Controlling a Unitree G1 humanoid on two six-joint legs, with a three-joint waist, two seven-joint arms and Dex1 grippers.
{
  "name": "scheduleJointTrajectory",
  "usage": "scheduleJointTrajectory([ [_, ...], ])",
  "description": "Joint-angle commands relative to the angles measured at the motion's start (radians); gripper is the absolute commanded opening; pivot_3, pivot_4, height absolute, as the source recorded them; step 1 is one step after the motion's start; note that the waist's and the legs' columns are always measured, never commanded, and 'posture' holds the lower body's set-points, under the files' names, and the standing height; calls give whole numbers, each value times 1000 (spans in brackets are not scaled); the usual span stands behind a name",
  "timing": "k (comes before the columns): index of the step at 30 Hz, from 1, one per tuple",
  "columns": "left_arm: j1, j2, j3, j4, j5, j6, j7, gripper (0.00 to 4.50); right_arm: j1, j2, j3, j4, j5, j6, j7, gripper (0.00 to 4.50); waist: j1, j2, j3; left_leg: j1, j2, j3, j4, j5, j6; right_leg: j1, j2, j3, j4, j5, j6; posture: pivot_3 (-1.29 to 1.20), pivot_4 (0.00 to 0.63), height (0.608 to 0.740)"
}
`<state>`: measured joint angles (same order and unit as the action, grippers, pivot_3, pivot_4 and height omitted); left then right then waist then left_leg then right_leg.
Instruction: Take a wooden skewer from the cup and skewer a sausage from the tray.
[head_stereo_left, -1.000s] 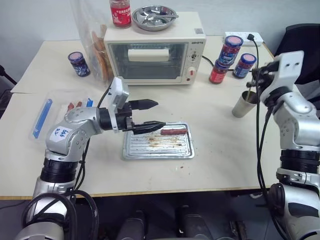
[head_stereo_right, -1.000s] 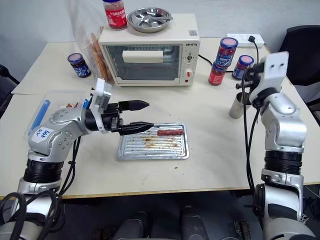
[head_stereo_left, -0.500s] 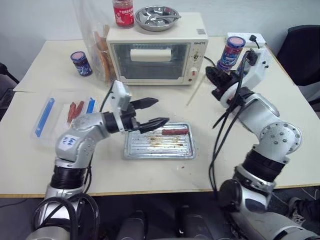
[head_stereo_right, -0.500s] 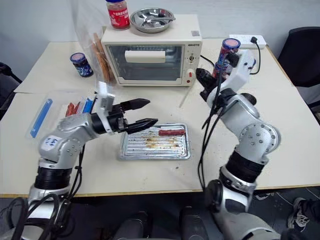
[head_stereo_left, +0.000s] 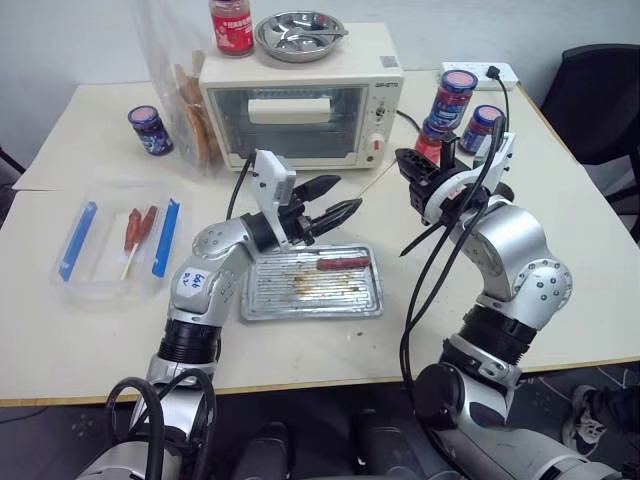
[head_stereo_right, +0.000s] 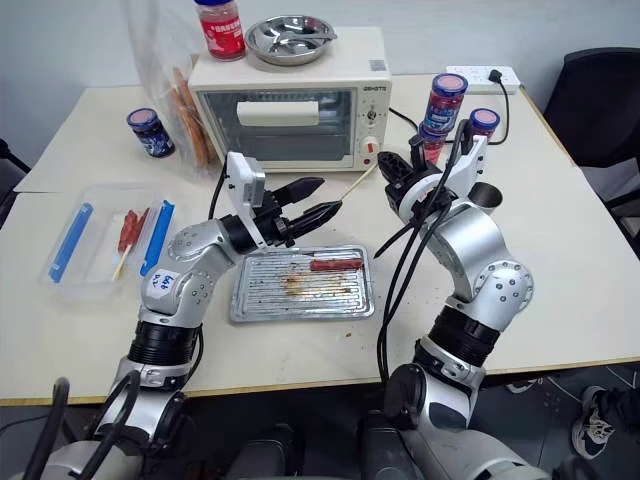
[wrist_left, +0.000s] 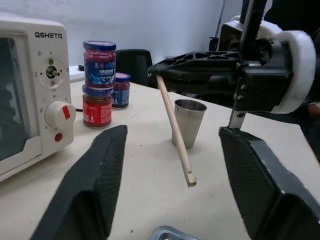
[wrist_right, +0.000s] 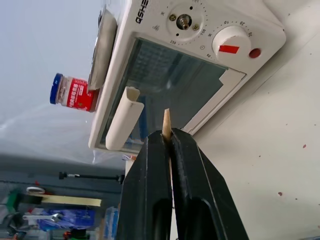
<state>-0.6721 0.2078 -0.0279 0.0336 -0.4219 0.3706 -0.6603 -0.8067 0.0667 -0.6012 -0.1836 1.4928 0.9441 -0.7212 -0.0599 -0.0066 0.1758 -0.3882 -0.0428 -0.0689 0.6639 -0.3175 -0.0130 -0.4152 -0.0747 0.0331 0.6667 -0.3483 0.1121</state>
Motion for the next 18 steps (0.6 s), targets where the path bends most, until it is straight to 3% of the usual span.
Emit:
scheduleJointTrajectory([
  [1,-23,-35,-21,-24,16,-26,24,2795,3,-20,51,-5,69,-64,-15,0,0,0,0,0,0,0,0,0,0,0,0,0,0,0,0,0,150,740],
  [14,-30,-97,-7,4,57,-70,117,2795,36,-98,167,-1,154,-194,-26,0,4,0,0,0,0,0,0,0,0,0,0,0,0,0,0,0,150,740],
  [18,-20,-97,-8,-2,54,-67,117,2180,40,-119,190,2,168,-221,-20,0,4,0,0,0,0,0,0,0,0,0,0,0,-1,0,0,0,150,740],
])
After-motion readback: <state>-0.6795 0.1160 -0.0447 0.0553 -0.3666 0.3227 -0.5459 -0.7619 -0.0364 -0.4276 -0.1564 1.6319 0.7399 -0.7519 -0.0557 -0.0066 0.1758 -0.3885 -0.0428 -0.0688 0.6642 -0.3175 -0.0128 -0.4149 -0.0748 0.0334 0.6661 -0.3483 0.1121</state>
